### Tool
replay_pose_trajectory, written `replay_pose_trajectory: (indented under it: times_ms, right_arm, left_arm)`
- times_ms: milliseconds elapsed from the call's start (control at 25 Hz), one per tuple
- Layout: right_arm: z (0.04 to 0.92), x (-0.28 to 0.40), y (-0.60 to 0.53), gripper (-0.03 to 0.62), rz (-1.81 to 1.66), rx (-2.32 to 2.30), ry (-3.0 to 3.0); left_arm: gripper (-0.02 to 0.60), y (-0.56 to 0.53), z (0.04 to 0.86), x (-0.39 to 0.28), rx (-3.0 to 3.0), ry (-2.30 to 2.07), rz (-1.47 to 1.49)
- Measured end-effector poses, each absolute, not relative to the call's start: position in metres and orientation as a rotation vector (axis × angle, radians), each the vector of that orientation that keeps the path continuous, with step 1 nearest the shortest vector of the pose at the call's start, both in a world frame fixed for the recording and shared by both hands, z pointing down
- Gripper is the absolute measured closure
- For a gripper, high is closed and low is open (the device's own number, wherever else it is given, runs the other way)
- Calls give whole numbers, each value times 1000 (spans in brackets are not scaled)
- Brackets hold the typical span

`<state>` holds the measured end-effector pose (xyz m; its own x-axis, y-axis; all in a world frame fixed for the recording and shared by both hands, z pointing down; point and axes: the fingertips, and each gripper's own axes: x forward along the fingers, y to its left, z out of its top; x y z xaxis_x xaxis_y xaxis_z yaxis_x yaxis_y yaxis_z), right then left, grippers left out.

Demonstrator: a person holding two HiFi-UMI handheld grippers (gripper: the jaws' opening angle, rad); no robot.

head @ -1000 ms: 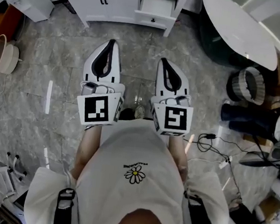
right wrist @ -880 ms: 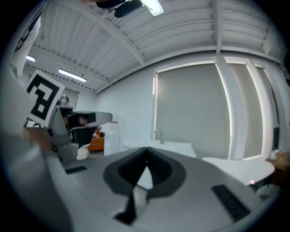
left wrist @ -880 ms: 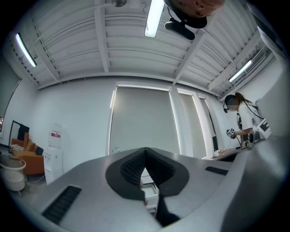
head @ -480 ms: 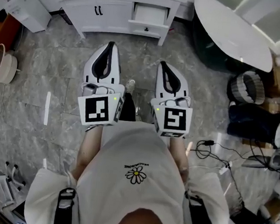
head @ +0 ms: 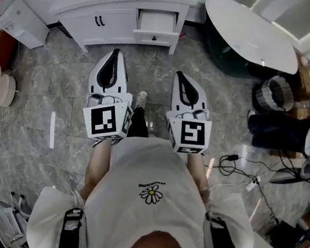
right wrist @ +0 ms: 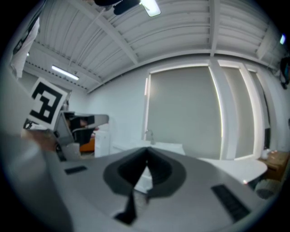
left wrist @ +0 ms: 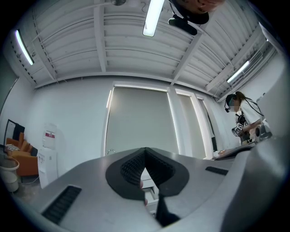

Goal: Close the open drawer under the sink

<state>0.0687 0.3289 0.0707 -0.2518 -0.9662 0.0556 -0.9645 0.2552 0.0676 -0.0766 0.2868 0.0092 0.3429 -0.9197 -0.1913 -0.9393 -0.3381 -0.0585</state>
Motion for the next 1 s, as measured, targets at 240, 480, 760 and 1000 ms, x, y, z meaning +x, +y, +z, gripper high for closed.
replay_pose_trajectory:
  times_ms: [240, 480, 760, 1000]
  right_arm:
    - [82, 69, 319, 565, 2, 1872, -2401]
    - [92, 62, 298, 565, 22, 1854, -2394]
    - [109, 56, 255, 565, 68, 1837, -2370]
    - [118, 57, 188, 565, 103, 1859, -2332]
  left_arm:
    - [563, 276, 19, -79, -2458, 1723, 158]
    - [563, 255, 31, -86, -2474, 1751, 157]
    - [563, 208, 49, -92, -2499, 1771, 123]
    - [563, 138, 56, -91, -2520, 1768, 103]
